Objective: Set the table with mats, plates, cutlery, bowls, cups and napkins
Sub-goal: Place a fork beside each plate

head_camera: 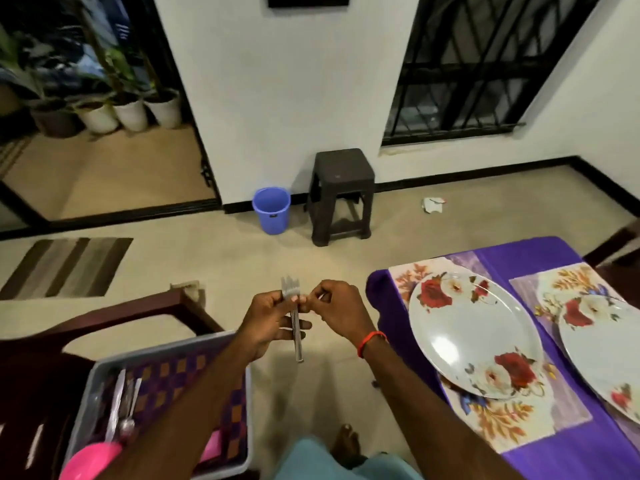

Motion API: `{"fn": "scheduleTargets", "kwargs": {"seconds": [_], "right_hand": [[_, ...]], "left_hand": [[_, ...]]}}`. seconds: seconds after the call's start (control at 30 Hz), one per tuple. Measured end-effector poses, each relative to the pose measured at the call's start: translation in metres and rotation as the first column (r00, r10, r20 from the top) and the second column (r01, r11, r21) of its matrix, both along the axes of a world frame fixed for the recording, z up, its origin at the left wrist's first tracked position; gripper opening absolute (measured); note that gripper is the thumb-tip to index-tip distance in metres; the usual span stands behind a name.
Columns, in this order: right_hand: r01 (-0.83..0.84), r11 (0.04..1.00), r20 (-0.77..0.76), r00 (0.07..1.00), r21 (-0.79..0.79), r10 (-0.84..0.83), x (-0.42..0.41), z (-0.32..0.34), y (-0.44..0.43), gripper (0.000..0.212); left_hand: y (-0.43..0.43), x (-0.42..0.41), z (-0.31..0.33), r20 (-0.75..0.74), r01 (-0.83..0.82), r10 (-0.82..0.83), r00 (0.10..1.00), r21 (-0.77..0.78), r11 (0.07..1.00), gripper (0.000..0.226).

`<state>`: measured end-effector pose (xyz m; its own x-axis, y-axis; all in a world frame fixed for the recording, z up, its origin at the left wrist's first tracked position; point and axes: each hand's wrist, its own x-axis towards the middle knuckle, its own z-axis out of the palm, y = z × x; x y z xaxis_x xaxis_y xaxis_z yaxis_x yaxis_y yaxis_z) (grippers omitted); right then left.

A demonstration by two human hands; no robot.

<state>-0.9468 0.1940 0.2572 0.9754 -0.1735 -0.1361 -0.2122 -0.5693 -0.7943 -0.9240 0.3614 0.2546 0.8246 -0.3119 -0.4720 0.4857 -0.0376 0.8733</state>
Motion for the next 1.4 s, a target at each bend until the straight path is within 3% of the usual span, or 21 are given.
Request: {"fn": "scheduleTargets", "kwargs": {"seconds": [0.07,0.17,0.47,0.67,0.77,1.13,1.4], "right_hand": [[0.101,0.991,0.018,0.995,0.084,-0.103,0.003,0.003,-0.026,0.016],[0.17,0.962,-0.019,0.985,0.215,-0.17,0.008,0.003,-0.058,0.021],[0.332,0.889,-0.037,0.94,0.315,-0.338,0.018,-0.017,-0.128,0.021],[0.499,0.742,-0.104,0.853,0.447,-0.511,0.02,-0.035,-0.164,0.016],[0.578,0.656,-0.118,0.787,0.485,-0.606,0.02,-0.033,-0.179,0.024],[0.808,0.442,-0.164,0.533,0.39,-0.83,0.057,-0.037,-0.24,0.017],[0.912,0.329,-0.154,0.372,0.244,-0.916,0.082,-0.046,-0.254,0.037]], "left_hand": [[-0.023,0.009,0.0,0.007,0.106,-0.106,0.994,0.037,0.994,0.018],[-0.056,0.021,0.001,0.017,0.233,-0.235,0.972,0.076,0.969,0.017],[-0.137,0.052,0.0,0.039,0.433,-0.443,0.895,0.158,0.888,0.017],[-0.179,0.07,-0.014,0.026,0.47,-0.484,0.874,0.2,0.86,0.016],[-0.194,0.084,-0.017,0.047,0.501,-0.526,0.849,0.241,0.831,0.013],[-0.243,0.178,-0.028,0.009,0.643,-0.657,0.754,0.192,0.741,0.015],[-0.267,0.234,-0.044,-0.042,0.758,-0.764,0.644,0.171,0.63,0.016]]}}
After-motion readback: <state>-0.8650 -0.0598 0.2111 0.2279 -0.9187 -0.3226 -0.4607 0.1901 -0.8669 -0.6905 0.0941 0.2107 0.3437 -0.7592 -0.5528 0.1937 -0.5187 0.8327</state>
